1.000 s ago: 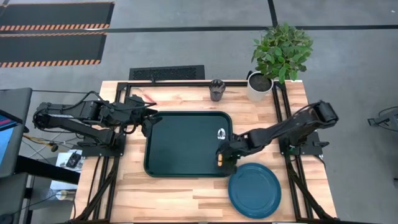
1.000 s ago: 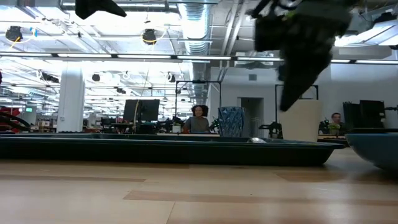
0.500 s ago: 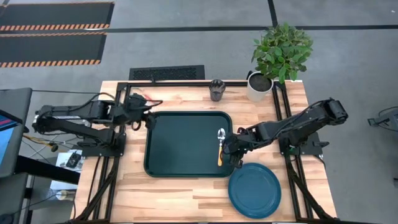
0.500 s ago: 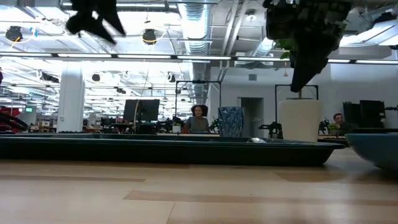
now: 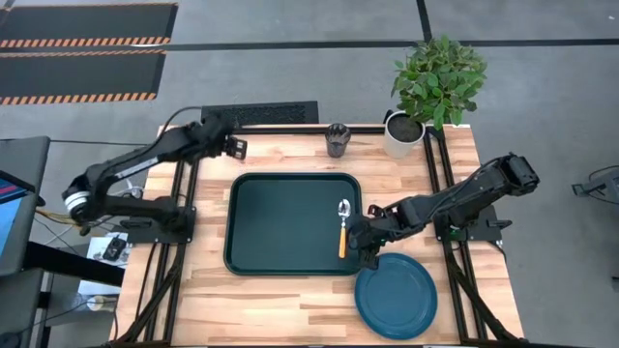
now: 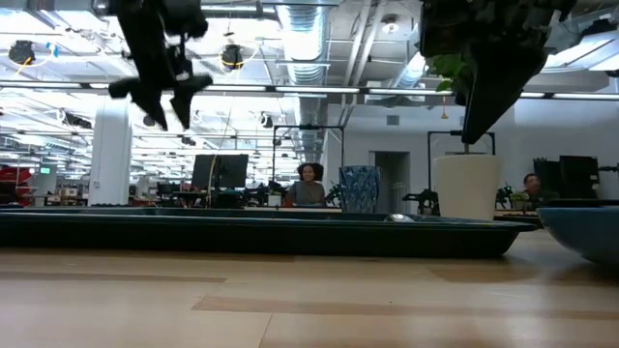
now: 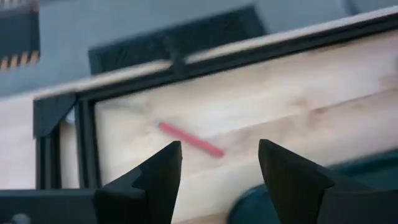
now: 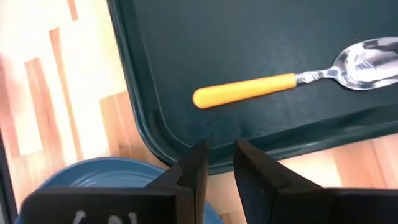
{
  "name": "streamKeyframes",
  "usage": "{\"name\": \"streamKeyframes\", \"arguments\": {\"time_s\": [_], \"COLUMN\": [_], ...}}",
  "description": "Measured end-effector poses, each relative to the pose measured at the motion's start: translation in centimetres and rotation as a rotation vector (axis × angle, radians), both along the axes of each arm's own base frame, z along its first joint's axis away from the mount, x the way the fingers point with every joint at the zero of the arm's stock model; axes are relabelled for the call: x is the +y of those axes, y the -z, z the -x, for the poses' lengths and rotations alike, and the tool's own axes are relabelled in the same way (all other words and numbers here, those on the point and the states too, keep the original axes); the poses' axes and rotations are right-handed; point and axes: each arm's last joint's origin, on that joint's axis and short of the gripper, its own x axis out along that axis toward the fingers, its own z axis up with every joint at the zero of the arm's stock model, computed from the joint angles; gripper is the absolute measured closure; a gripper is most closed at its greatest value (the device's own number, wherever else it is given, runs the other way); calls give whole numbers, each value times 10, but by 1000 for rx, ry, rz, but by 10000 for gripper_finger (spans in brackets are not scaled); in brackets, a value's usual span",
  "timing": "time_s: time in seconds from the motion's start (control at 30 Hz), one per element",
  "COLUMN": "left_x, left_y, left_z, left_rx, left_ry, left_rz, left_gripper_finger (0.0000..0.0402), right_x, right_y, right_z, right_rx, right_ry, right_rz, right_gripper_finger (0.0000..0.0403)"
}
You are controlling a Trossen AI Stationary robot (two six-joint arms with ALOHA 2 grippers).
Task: Pick and place plate/cup/fork/spoon on tray
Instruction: Put the pink fork on the black serving tray
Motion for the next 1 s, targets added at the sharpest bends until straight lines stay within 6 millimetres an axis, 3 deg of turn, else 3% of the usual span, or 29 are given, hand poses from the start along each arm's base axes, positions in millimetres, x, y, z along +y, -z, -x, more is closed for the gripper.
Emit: {"name": "streamKeyframes", "arguments": {"time_s": [0.17, 0.53, 0.8, 1.0], "left_x": [39, 100, 120, 126], "left_y": [20, 76, 120, 118], "left_z": [9, 14, 16, 15], "left_rx": [10, -21, 15, -26], "left_ry": [-21, -187, -288, -330], "left_rz": [122, 276, 391, 358], "left_gripper_finger": [198, 198, 198, 203], "right_x": [3, 2, 2, 3], "right_y": [0, 0, 0, 0], "right_z": [1, 1, 1, 0], "right_rx": [-4, -5, -9, -20], "right_ry": [-5, -11, -26, -46], "right_rz": [22, 25, 33, 41], "right_gripper_finger": [301, 301, 301, 301]}}
